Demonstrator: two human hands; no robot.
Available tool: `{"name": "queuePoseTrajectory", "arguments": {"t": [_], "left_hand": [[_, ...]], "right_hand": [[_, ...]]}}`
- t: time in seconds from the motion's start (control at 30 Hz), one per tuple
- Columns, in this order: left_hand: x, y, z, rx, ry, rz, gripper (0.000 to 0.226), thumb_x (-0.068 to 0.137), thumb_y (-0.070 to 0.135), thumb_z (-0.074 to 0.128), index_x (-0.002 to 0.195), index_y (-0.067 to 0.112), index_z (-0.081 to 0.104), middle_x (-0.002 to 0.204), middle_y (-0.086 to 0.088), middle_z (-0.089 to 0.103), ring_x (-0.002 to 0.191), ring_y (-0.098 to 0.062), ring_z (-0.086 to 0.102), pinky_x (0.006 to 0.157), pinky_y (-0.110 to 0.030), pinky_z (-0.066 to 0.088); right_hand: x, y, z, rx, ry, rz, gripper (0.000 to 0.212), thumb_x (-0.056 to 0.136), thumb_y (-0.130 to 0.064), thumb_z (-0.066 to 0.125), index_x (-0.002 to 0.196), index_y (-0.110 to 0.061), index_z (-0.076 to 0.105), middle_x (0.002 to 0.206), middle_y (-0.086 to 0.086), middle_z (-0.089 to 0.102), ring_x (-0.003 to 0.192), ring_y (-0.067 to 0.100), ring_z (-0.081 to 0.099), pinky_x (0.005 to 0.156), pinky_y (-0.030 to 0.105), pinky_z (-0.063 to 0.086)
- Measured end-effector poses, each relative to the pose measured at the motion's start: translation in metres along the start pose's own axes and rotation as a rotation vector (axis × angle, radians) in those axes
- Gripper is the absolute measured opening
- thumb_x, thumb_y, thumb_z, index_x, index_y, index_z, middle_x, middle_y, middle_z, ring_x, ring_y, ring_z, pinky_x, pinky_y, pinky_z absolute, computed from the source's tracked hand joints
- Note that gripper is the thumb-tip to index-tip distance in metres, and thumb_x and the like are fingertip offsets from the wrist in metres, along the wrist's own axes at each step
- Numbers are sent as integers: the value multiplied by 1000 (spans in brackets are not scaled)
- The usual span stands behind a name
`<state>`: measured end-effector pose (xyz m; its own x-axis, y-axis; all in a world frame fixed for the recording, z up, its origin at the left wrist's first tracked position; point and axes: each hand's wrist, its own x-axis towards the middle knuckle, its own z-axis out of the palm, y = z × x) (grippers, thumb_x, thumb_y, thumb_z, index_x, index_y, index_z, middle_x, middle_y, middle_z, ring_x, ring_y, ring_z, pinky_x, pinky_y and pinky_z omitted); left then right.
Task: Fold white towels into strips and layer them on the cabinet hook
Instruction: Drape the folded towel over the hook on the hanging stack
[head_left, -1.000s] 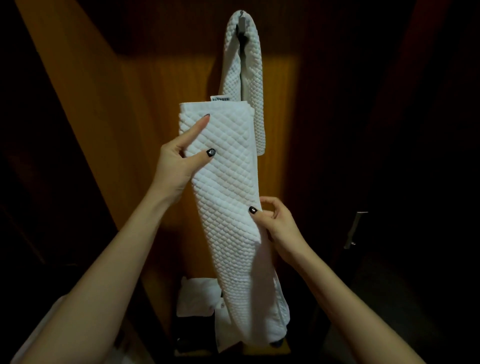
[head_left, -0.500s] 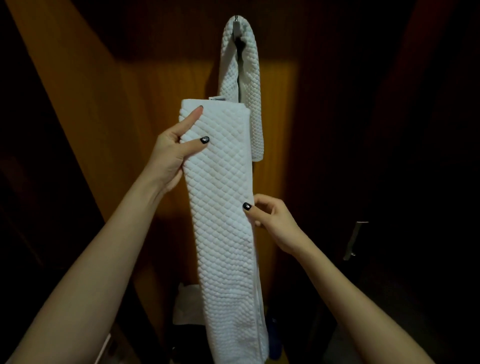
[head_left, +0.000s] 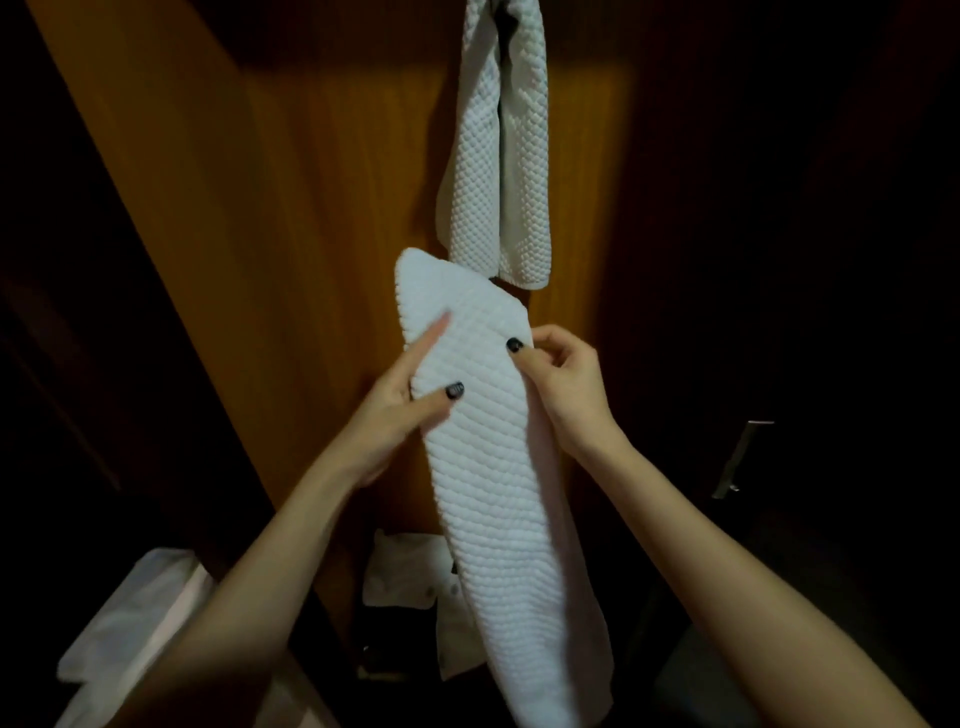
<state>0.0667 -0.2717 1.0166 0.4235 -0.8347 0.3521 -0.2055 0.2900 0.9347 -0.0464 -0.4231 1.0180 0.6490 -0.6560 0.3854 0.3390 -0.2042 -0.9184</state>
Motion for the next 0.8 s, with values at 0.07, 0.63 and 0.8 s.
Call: {"name": "queuePoseTrajectory", "arguments": {"t": [0.07, 0.63, 0.8], "left_hand": [[-12, -18, 14, -64, 76, -20, 59, 81, 18, 69, 132, 40, 51, 129, 29, 56, 124, -4, 54, 90, -22, 52], [26, 34, -13, 325, 239, 296, 48, 88, 11, 63, 124, 40, 51, 123, 21, 55, 116, -5, 58, 86, -23, 54], [34, 54, -16, 619, 223, 346, 46, 91, 15, 61, 130, 33, 47, 127, 37, 45, 125, 5, 46, 106, -29, 43]], "right_hand": [[6, -2, 2, 18, -22, 19, 9, 92, -9, 65, 84, -12, 67, 82, 19, 69, 76, 26, 66, 72, 41, 56], [-27, 55, -5, -231, -211, 17, 15, 94, -19, 65, 108, -16, 63, 107, -8, 67, 102, 7, 63, 90, 24, 51], [-16, 52, 12, -197, -224, 25, 15, 96, -20, 61, 110, -21, 60, 108, -10, 67, 101, 3, 64, 87, 25, 54]]}}
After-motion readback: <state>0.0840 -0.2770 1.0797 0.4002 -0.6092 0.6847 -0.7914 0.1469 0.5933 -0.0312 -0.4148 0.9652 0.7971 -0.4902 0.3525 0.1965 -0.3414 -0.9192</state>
